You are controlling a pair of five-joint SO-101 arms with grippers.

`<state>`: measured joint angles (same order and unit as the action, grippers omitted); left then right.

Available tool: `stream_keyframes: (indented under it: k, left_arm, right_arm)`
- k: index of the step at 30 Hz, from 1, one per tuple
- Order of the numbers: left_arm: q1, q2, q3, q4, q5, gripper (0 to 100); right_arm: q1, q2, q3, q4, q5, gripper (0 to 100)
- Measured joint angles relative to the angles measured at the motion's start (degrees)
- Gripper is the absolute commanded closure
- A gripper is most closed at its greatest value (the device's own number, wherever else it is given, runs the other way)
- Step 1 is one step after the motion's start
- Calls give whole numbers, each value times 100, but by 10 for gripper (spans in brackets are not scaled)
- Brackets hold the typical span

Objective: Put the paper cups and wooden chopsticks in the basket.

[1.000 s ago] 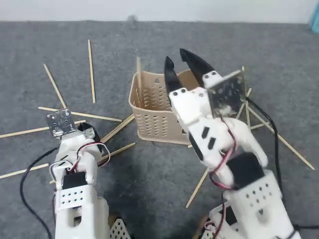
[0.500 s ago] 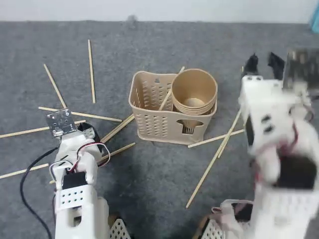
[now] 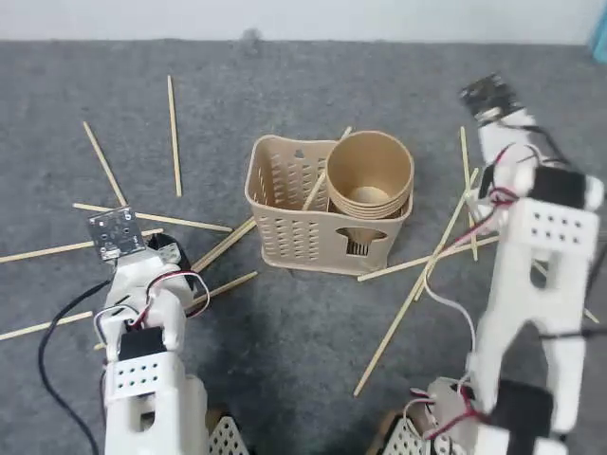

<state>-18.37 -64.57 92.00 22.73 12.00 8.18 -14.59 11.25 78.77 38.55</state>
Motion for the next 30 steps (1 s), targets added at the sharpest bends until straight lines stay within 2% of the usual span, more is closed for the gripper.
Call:
stream_keyframes:
  k: [4,19,30]
  left_arm:
    - [0,0,0,0,0,987]
    - [0,0,0,0,0,987]
    - [0,0,0,0,0,987]
  right_arm:
    - [0,633,0,-70,448,880]
    - [404,2725,0,-2092,545,880]
    - [413,3376,-211,-2259,1134,880]
